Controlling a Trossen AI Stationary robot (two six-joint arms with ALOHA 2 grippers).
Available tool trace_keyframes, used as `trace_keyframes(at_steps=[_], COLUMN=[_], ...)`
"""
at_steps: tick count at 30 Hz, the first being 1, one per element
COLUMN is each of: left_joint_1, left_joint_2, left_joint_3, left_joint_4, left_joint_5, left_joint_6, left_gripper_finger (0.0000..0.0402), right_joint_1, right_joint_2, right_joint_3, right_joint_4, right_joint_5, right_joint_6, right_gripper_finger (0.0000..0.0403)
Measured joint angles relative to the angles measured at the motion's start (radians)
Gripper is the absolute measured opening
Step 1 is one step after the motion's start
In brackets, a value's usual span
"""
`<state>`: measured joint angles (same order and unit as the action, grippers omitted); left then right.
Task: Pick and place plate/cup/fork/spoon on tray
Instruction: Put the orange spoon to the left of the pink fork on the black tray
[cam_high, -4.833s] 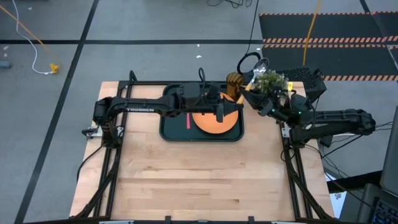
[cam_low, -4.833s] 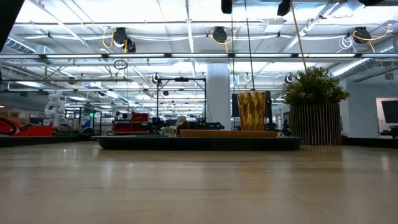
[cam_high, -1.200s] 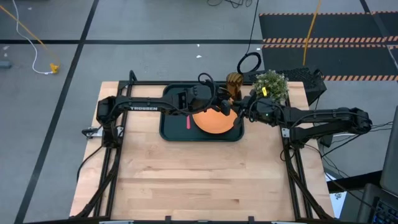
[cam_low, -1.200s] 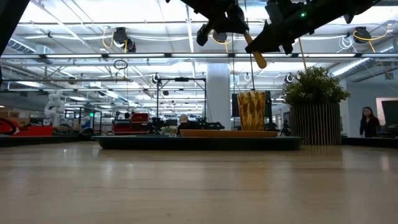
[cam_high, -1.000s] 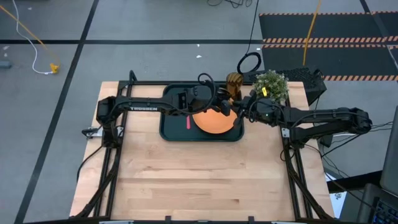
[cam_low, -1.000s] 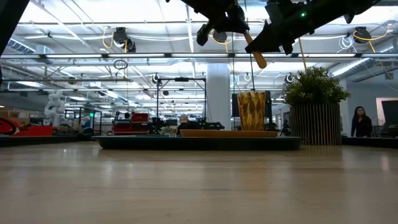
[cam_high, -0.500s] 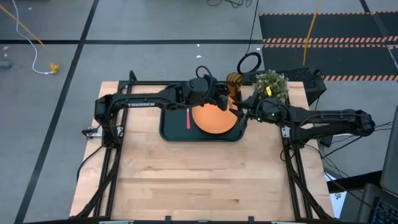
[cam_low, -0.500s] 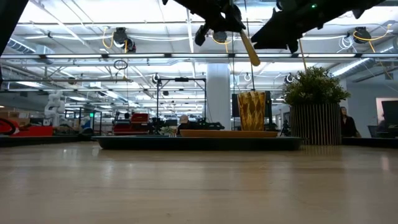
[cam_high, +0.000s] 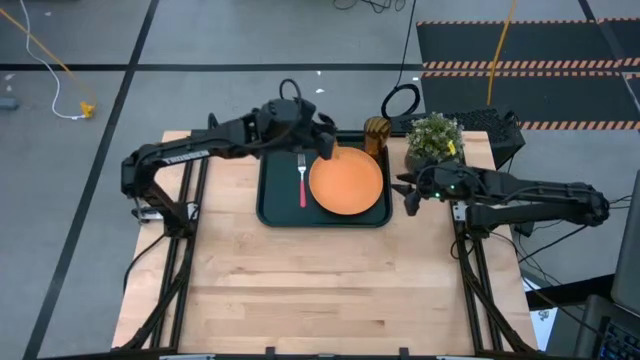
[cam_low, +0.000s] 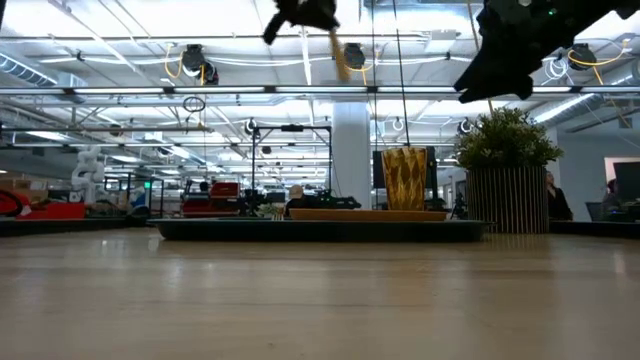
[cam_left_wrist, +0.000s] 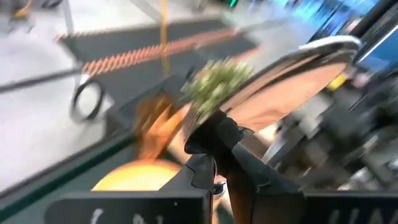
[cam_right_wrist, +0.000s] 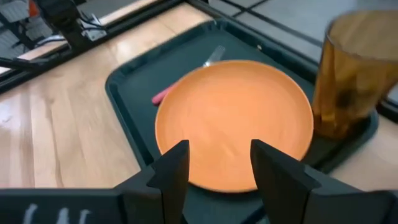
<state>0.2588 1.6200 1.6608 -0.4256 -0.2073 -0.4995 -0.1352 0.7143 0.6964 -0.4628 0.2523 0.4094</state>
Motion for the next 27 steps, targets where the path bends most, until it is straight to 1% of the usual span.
trace_keyframes(at_steps=[5, 7, 11, 15, 18, 22, 27], left_joint_1=[0.028, 0.036, 0.038, 0.048, 0.069, 0.115, 0.2], left_joint_2=[-0.013, -0.013, -0.013, -0.02, -0.018, -0.019, -0.019], left_joint_3=[0.0, -0.015, -0.116, -0.243, -0.346, -0.462, -0.591], left_joint_4=[-0.274, -0.348, -0.339, -0.319, -0.299, -0.216, -0.118], left_joint_5=[0.033, 0.056, 0.097, 0.151, 0.197, 0.245, 0.309], left_joint_6=[-0.024, -0.05, -0.111, -0.183, -0.235, -0.277, -0.333], left_gripper_finger=[0.0019, 0.0019, 0.0019, 0.002, 0.002, 0.002, 0.002], right_joint_1=[0.0, 0.0, 0.0, 0.0, 0.0, 0.0, 0.0], right_joint_2=[-0.028, -0.033, -0.034, -0.034, -0.034, -0.034, -0.034], right_joint_3=[0.0, 0.0, 0.0, 0.0, 0.0, 0.0, 0.0], right_joint_4=[-0.021, -0.021, -0.021, -0.021, -0.021, -0.021, -0.021], right_joint_5=[0.002, 0.003, 0.003, 0.001, -0.006, -0.033, -0.062], right_joint_6=[0.044, 0.057, 0.08, 0.086, 0.122, 0.156, 0.17], right_gripper_finger=[0.0164, 0.0164, 0.0164, 0.0164, 0.0164, 0.0164, 0.0164])
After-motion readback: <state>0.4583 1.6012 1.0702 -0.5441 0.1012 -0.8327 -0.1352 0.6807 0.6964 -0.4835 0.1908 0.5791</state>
